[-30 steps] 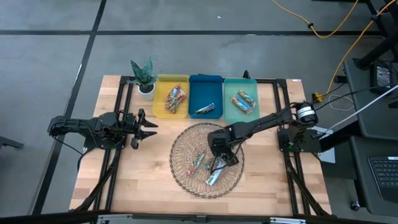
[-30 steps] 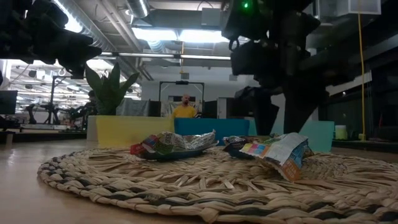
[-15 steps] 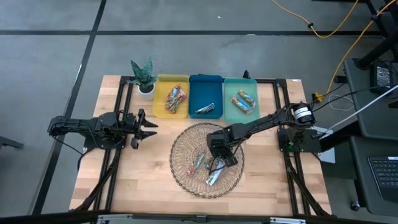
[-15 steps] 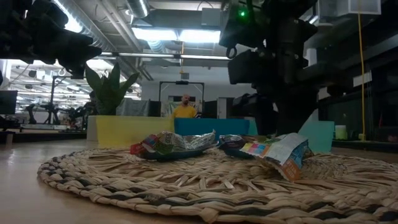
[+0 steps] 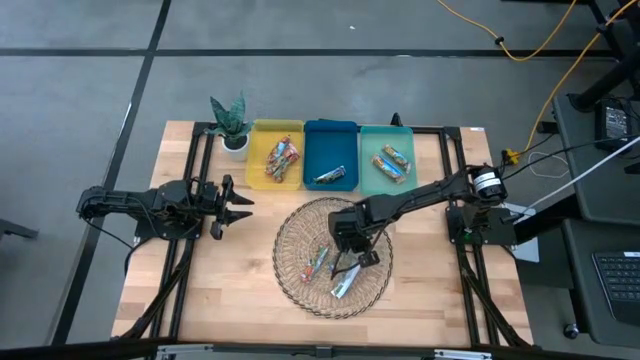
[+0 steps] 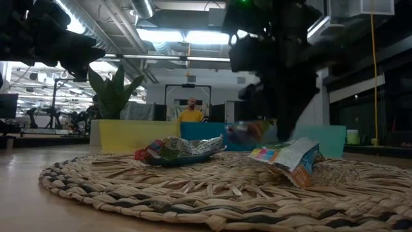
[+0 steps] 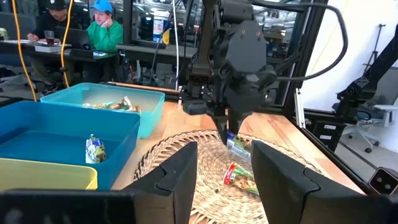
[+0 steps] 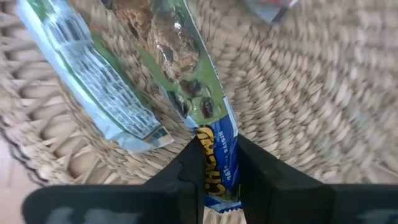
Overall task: Pick and place Granola Bars by type
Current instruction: Put the blue granola bar into the blue bin
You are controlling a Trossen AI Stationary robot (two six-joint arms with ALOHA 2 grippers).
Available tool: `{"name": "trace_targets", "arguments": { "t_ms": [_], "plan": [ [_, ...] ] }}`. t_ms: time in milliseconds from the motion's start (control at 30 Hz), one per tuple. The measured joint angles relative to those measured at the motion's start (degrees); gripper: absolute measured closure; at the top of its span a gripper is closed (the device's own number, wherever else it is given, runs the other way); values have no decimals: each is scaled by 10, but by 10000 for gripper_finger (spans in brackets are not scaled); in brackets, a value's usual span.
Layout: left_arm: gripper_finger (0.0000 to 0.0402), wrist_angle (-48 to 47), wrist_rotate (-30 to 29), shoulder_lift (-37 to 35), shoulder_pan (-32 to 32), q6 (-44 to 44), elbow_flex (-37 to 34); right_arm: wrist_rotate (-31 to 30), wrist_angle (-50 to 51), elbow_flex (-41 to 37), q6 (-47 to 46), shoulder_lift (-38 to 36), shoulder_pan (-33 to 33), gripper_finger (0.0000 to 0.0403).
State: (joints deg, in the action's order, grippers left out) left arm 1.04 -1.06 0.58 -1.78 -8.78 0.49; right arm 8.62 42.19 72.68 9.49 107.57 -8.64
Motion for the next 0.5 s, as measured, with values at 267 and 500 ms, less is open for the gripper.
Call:
{"name": "trace_targets", "arguments": {
  "t_ms": [267, 500],
  "plan": [
    [258, 0, 0, 0, 0, 0, 0, -19, 73, 88, -1, 0, 0, 332],
    [258, 0, 0, 0, 0, 0, 0, -58, 140, 181, -8, -1, 1, 332]
  ]
}}
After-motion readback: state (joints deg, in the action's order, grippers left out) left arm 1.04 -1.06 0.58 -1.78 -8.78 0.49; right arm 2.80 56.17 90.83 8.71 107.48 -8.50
